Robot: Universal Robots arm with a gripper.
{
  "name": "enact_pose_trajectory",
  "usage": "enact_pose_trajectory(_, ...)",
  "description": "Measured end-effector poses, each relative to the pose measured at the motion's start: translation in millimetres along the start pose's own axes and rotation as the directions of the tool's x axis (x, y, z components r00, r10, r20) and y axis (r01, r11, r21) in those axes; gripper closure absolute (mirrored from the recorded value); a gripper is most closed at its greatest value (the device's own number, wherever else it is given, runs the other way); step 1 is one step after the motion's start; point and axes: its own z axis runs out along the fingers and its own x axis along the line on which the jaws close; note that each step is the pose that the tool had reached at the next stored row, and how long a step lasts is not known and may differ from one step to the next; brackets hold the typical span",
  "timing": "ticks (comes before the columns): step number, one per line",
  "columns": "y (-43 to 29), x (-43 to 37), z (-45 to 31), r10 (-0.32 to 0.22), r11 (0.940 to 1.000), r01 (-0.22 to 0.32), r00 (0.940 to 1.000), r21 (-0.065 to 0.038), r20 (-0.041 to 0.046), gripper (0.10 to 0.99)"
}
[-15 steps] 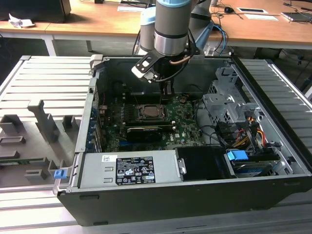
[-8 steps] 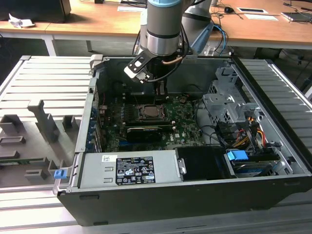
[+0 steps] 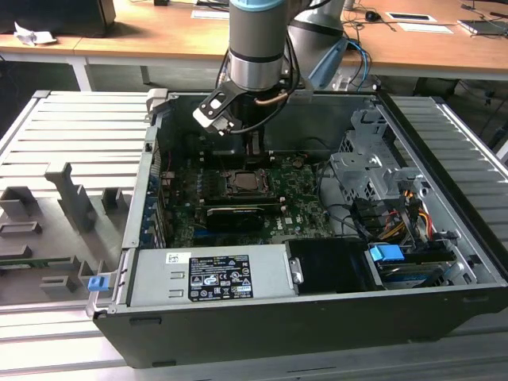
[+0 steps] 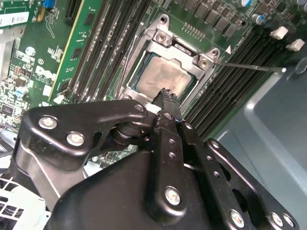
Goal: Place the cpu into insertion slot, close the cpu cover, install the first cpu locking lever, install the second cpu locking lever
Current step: 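Close the cpu cover, then install the first cpu locking lever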
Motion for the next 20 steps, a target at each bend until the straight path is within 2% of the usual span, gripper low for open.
enact_pose_trajectory(7,-6.4,0.0,-0.2,0.000,1.0000,0.000,1.0000,0.000,0.0000,0.980)
enact_pose_trajectory(20,-6.3,0.1,-7.7,0.000,1.0000,0.000,1.0000,0.000,0.0000,0.980)
